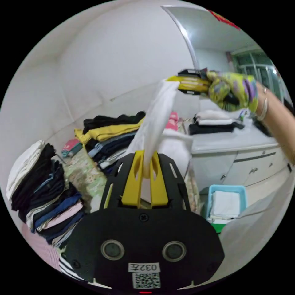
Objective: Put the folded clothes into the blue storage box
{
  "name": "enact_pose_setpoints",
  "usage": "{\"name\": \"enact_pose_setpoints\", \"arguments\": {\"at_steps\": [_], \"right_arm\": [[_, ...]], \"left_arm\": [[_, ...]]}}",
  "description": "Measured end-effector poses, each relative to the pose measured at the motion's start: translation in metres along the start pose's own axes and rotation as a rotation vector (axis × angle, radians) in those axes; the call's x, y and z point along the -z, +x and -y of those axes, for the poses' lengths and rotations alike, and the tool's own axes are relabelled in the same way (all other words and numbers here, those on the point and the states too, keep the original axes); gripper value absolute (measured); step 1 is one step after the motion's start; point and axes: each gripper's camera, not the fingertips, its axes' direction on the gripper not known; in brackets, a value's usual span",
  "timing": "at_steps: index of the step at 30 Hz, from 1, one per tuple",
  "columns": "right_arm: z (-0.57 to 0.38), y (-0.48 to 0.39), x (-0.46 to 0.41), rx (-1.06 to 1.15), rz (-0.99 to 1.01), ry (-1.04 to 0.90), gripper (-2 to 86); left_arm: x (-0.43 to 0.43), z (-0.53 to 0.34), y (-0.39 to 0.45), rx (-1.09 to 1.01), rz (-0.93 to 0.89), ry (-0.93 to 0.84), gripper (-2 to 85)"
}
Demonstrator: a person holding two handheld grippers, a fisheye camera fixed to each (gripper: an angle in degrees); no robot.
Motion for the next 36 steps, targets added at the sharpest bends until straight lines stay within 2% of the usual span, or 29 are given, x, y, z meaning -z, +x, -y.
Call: {"name": "enact_pose_setpoints", "arguments": {"at_steps": [4,7,10,14,17,20,24,29,31,33,36], "right_arm": [[-0.014,-0.023,0.086,0.109,0.078,0.116,-0.6],[-0.044,-0.028,0.162,0.138,-0.005,0.213,-0.6],[-0.089,-0.011,0.230,0.064,-0.146,0.316,-0.6],[-0.167,0.061,0.301,-0.250,-0.218,0.500,-0.6],[-0.215,0.119,0.333,-0.471,-0.227,0.625,-0.6],[-0.239,0.168,0.358,-0.598,-0.225,0.723,-0.6],[-0.233,0.198,0.386,-0.621,-0.239,0.811,-0.5],[-0.200,0.196,0.416,-0.532,-0.326,0.876,0.3],[-0.199,0.209,0.424,-0.544,-0.366,0.899,1.4],[-0.207,0.231,0.433,-0.614,-0.441,0.932,4.5],[-0.236,0.280,0.438,-0.833,-0.436,0.918,5.3]], "left_arm": [[0.019,0.047,-0.026,-0.022,-0.435,0.133,2.8],[0.005,0.076,-0.009,-0.079,-0.728,0.138,2.2],[-0.030,0.097,0.039,-0.190,-0.902,0.010,2.0],[-0.097,0.099,0.124,-0.320,-1.084,-0.287,1.8],[-0.143,0.085,0.187,-0.415,-1.148,-0.491,1.8],[-0.177,0.074,0.244,-0.556,-1.123,-0.591,1.8],[-0.201,0.088,0.290,-0.676,-1.078,-0.587,2.2],[-0.203,0.133,0.308,-0.715,-1.013,-0.415,2.9],[-0.210,0.132,0.315,-0.726,-0.981,-0.406,2.8],[-0.223,0.115,0.328,-0.769,-0.906,-0.439,2.4],[-0.254,0.059,0.348,-0.869,-0.903,-0.681,-0.2]]}}
